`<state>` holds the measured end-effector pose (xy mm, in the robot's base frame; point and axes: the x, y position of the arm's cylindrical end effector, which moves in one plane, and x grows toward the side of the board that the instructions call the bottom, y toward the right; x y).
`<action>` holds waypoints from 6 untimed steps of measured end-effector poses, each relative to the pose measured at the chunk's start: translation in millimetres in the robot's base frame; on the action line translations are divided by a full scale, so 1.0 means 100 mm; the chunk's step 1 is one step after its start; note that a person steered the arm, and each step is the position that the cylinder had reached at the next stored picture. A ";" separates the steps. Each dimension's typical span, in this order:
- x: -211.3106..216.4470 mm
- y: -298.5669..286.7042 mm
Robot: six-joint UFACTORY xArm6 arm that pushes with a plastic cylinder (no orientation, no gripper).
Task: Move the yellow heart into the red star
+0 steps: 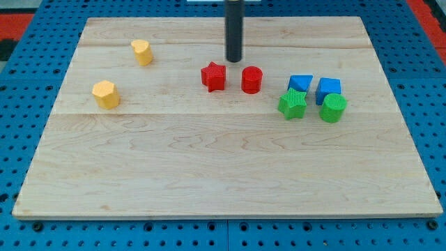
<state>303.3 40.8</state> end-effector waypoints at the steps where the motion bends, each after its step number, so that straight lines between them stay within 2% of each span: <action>1: 0.12 0.46; 2: 0.30 0.64; 4: 0.57 0.21; 6: 0.57 -0.86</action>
<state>360.2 -45.4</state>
